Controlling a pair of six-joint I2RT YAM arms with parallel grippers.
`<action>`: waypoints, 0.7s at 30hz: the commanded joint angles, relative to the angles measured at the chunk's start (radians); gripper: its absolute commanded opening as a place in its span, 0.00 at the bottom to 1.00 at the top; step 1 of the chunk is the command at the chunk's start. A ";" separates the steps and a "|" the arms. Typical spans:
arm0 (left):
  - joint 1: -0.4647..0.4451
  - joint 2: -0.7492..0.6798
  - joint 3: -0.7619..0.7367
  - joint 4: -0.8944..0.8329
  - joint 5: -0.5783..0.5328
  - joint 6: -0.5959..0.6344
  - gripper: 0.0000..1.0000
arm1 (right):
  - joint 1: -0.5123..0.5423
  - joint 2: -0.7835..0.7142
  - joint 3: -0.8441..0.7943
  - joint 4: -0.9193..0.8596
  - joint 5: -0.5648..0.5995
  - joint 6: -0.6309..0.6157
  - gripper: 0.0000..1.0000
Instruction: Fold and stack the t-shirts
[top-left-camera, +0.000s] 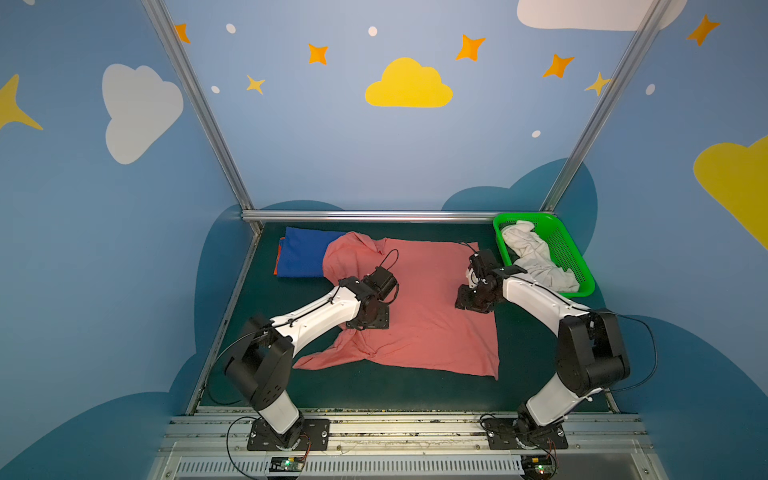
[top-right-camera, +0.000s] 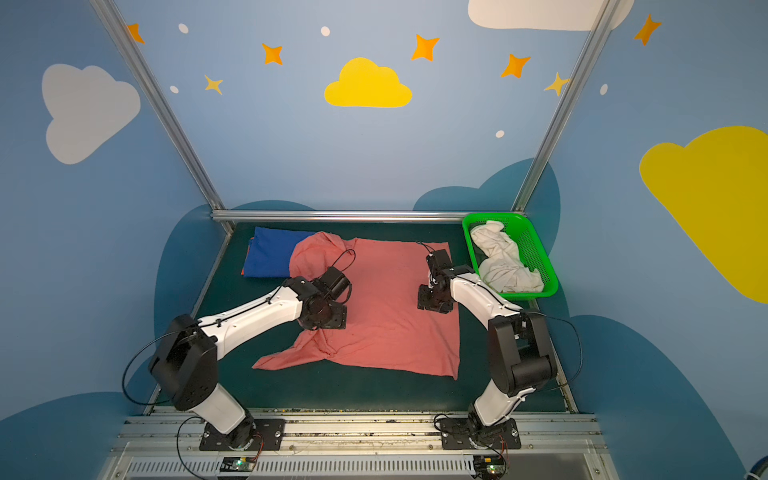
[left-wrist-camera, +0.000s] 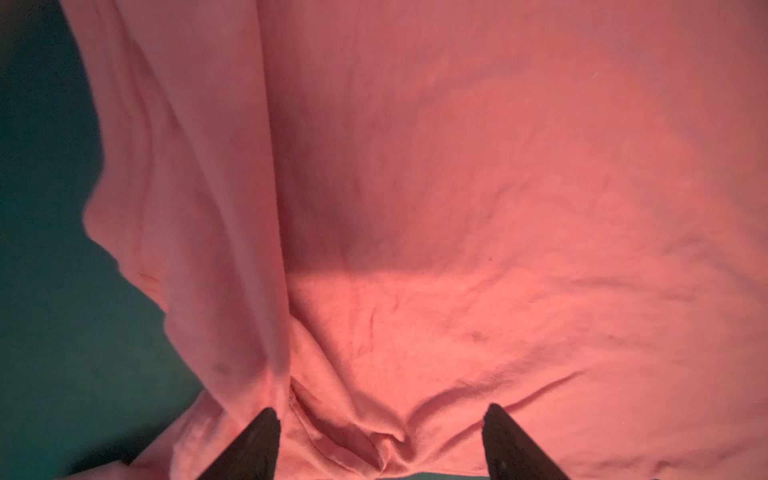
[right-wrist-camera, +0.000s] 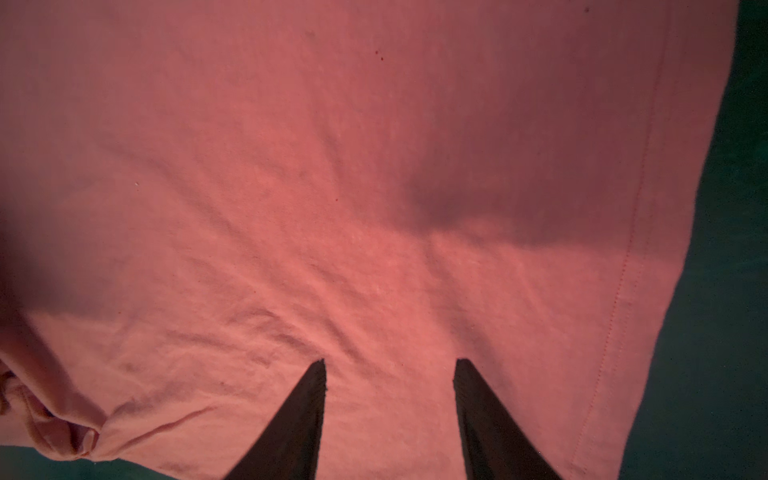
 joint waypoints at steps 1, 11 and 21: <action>0.041 -0.085 0.024 -0.043 -0.052 0.001 0.79 | -0.004 -0.013 -0.013 0.009 -0.012 -0.009 0.51; 0.386 -0.213 -0.226 0.187 0.150 -0.057 0.64 | -0.003 -0.004 -0.017 0.009 -0.023 -0.005 0.50; 0.512 -0.111 -0.389 0.507 0.258 -0.143 0.69 | -0.005 -0.017 -0.028 0.004 -0.015 -0.002 0.50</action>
